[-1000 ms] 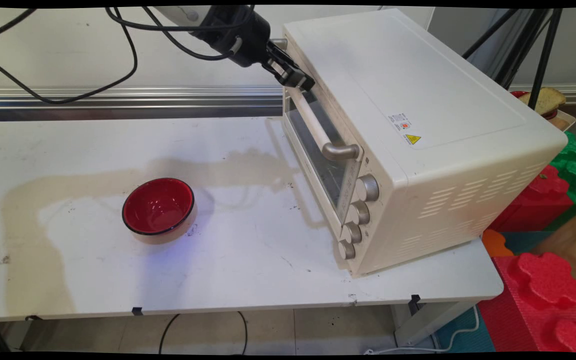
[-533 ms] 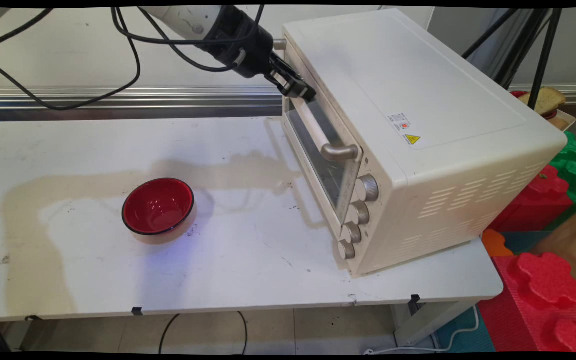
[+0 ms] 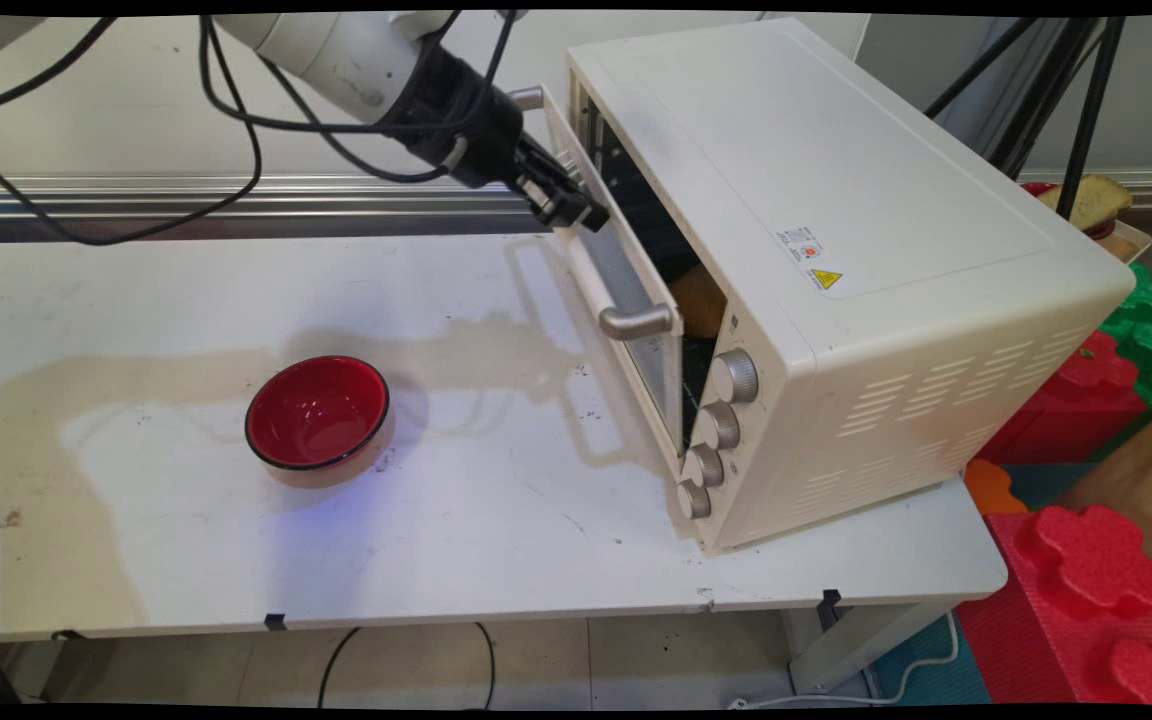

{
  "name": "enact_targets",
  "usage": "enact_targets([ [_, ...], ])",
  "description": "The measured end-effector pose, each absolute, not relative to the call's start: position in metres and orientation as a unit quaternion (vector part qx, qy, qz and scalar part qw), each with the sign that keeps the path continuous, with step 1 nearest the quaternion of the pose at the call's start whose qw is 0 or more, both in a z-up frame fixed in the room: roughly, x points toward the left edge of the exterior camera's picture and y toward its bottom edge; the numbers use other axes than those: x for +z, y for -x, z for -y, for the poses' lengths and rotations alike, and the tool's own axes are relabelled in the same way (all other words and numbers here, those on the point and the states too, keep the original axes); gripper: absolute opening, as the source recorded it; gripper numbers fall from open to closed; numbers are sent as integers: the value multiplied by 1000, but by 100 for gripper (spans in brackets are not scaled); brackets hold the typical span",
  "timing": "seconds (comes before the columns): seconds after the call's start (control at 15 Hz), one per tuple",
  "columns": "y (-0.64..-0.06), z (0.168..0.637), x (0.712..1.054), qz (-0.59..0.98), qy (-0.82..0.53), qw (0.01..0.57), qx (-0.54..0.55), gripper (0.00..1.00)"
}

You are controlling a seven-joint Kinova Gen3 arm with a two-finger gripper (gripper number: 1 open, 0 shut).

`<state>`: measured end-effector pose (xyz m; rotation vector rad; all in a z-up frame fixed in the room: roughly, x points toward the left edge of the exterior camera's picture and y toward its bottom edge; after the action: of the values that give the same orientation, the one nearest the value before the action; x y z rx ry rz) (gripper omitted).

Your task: Open the oven

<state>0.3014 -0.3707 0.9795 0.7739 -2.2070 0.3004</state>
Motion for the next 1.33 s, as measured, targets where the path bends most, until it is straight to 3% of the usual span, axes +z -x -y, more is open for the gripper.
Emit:
enact_targets([
  [1.33,-374,299,918,877,-305,355,108,0],
])
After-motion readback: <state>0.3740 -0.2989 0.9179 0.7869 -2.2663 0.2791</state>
